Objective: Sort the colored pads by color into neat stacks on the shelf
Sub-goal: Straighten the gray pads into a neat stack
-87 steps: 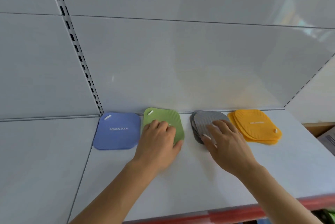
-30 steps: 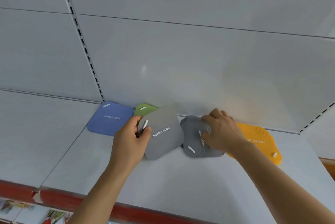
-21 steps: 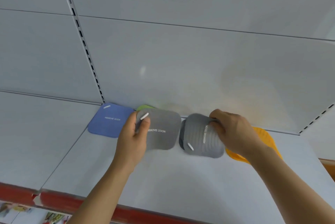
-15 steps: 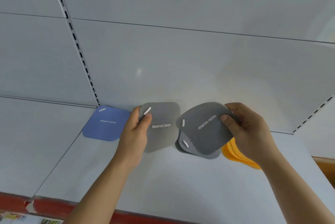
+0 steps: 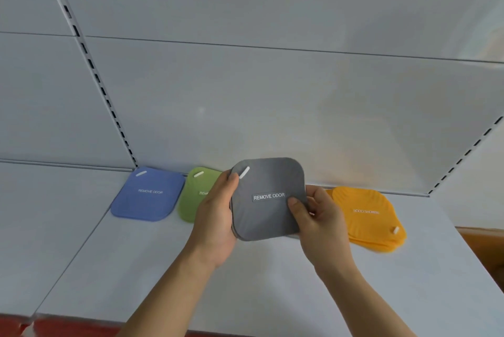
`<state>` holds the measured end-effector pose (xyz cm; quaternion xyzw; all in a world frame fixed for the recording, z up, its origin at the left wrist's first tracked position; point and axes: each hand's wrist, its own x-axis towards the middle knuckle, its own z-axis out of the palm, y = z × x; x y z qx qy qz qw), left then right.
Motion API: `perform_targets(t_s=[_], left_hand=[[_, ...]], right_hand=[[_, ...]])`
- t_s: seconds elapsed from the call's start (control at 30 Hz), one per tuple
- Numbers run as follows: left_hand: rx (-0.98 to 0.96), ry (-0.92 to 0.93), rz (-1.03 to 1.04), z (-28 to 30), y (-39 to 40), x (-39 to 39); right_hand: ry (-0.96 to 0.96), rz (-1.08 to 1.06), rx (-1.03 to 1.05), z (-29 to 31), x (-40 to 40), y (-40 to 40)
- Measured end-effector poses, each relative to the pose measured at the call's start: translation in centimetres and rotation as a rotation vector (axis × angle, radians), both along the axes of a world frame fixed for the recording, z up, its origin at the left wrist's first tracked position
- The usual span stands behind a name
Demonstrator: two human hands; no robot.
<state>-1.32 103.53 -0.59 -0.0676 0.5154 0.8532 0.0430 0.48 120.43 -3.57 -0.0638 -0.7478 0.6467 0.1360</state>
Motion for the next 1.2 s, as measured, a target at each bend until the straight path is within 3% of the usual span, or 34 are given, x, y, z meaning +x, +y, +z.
perform_targets(t_s=[0.37,0.5,0.6,0.67,0.77,1.03,1.2], left_hand=[[-0.24,0.089,0.05,-1.4,-1.1,0.2],[-0.347,0.177,0.122,-1.7,-3.0,-0.3],[-0.319,0.135,0.175,-1.8,-4.4,-0.7],[-0.311,0.101,0.184,-1.9,-5.1,-0.8],[-0.323,0.104,0.197,-1.9,-5.8,-0.9],[-0.327,0.089,0.224,-2.1,-5.8,-0.7],[-0.341,0.113,0.182,-2.1,-5.1,-0.9]], right_hand=[[-0.022,0.065,0.287,-1.2,-0.2,0.0],[0.01,-0.038,0.794,-1.4,-3.3,3.9],[-0.163,0.144,1.147,-1.5,-5.3,4.9],[-0.281,0.232,1.268,-1.5,-6.4,4.8],[-0.355,0.266,1.33,-1.0,-7.4,4.8],[-0.31,0.313,1.466,-0.3,-7.2,4.4],[-0.298,0.357,1.409,0.1,-8.1,5.0]])
